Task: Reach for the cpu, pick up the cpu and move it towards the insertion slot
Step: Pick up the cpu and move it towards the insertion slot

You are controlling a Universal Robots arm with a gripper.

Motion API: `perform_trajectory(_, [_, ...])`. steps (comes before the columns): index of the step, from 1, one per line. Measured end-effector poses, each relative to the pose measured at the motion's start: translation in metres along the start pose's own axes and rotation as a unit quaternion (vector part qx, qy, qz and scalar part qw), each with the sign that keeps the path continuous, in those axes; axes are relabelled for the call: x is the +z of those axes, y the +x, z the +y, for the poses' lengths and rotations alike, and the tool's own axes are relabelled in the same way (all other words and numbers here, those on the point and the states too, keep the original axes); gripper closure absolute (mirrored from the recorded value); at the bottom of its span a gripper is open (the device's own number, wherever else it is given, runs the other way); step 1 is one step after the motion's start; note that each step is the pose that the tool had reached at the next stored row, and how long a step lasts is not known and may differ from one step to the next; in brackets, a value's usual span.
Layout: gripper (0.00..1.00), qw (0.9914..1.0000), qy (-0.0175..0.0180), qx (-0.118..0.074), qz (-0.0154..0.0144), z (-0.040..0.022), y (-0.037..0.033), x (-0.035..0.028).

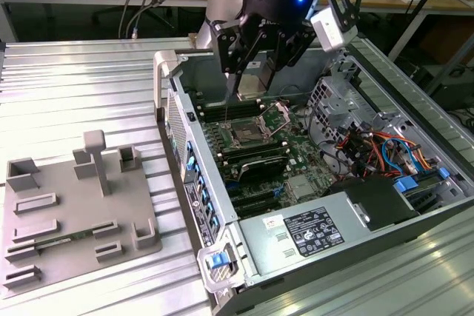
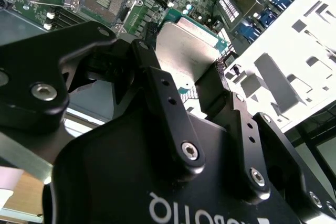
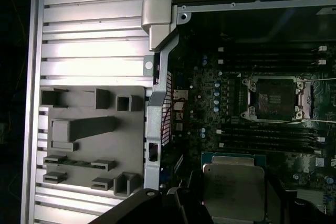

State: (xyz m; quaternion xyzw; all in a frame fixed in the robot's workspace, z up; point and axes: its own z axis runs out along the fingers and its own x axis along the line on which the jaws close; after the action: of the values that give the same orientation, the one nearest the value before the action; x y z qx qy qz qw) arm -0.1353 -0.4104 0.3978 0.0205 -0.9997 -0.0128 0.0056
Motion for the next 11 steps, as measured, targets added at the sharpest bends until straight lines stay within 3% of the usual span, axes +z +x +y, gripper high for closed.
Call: perform_trajectory(11, [0.45, 1.0, 0.0001, 0.001, 0.0, 0.0058, -0.0059, 0.0003])
